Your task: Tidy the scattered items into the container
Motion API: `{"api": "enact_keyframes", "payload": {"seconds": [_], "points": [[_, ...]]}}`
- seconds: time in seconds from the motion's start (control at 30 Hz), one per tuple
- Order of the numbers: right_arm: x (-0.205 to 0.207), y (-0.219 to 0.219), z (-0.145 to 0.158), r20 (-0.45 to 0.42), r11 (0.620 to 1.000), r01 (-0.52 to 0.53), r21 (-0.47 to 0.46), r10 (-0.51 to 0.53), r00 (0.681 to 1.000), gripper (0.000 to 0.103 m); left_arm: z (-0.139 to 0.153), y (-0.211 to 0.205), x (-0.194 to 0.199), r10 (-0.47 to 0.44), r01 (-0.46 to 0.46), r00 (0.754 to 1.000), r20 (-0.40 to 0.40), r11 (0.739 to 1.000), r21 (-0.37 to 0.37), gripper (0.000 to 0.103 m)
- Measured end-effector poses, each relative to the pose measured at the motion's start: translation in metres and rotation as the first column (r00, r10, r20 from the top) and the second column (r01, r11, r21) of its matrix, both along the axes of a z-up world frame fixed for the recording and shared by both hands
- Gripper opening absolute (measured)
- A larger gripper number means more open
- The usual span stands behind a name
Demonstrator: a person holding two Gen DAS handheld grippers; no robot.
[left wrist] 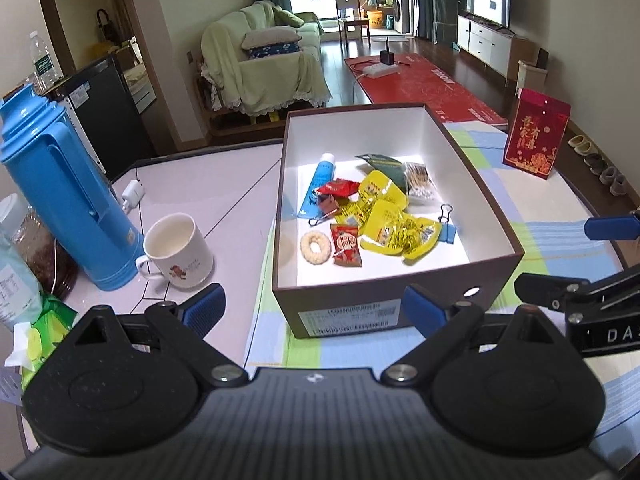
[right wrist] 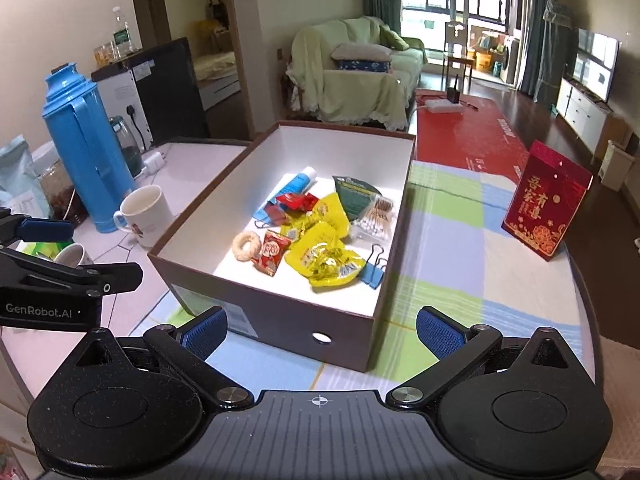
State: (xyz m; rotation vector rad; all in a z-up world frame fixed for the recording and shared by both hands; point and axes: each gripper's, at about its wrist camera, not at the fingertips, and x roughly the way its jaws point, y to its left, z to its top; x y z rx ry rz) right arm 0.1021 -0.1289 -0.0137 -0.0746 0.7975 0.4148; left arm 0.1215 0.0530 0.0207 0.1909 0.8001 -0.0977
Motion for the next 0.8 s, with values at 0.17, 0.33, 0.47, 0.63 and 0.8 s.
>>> {"api": "enact_keyframes", "payload": {"seconds": [0.17, 0.33, 0.47, 0.63, 0.8], "points": [[-0.001, -0.004, -0.004, -0.014, 1.0, -0.006, 0.007, 0.006, 1.0, 0.103, -0.004, -0.004, -0.004, 0.001, -0.001, 1.0, -0.01, 1.0, 0.002, 0.094], [-0.003, -0.006, -0.009, -0.025, 1.0, -0.016, 0.001, 0.016, 1.0, 0.103, -0.009, -0.008, -0.007, 0.003, -0.003, 1.0, -0.022, 1.0, 0.006, 0.094], [-0.003, -0.008, -0.012, -0.03, 1.0, -0.022, -0.001, 0.022, 0.999, 0.103, -0.015, -0.009, -0.011, 0.01, -0.01, 1.0, -0.028, 1.0, 0.005, 0.094], [-0.005, -0.008, -0.017, -0.035, 0.999, -0.035, -0.005, 0.034, 0.999, 0.103, -0.021, -0.011, -0.016, 0.02, -0.02, 0.999, -0.031, 1.0, 0.007, 0.094], [-0.007, -0.007, -0.019, -0.035, 0.998, -0.057, -0.006, 0.056, 0.998, 0.103, -0.024, -0.011, -0.022, 0.034, -0.034, 0.999, -0.029, 0.999, 0.008, 0.094]]}}
